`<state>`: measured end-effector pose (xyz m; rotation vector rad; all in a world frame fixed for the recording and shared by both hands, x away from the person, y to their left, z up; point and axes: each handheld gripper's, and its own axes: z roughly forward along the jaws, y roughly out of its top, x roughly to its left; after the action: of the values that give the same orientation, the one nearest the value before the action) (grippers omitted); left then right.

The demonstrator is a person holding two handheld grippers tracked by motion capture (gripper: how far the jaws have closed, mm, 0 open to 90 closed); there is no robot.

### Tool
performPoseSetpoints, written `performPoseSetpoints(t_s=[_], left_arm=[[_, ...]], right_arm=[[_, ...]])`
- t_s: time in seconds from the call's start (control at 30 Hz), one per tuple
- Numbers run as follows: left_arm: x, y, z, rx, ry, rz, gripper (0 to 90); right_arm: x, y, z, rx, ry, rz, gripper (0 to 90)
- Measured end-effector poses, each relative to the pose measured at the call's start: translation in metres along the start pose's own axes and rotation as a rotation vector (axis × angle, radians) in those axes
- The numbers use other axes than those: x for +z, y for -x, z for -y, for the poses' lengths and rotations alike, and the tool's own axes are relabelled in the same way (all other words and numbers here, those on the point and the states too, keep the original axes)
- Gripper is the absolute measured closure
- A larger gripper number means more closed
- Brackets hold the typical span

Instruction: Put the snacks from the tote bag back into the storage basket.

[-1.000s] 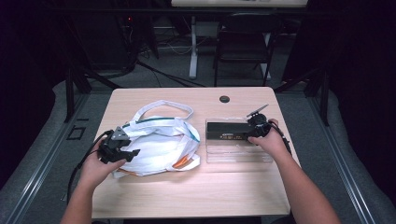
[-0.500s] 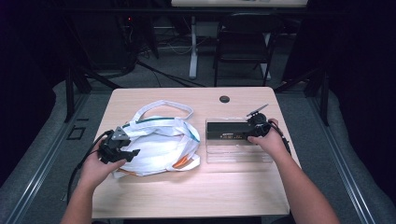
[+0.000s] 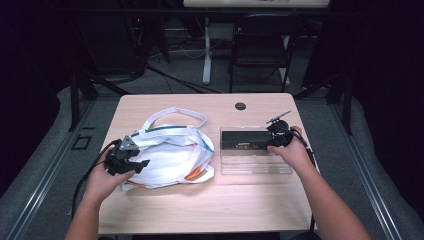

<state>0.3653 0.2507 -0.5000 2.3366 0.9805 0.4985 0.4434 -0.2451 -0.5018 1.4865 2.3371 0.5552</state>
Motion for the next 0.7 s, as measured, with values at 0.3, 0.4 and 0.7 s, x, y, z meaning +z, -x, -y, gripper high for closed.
performPoseSetpoints(t_s=[0.3,0.4,0.7], left_arm=[[0.0,0.0,0.0,0.001,-0.003,-0.001,45.2],[0.0,0.0,0.0,0.002,-0.003,-0.001,45.1],[-0.001,-0.001,0.001,0.003,-0.004,-0.002,45.1]], right_arm=[[-0.025,-0.024,0.004,-0.06,0.034,-0.042,53.1],[-0.031,-0.034,0.007,-0.077,0.047,-0.065,57.6],[-0.044,-0.056,0.019,-0.112,0.104,-0.119,82.1]])
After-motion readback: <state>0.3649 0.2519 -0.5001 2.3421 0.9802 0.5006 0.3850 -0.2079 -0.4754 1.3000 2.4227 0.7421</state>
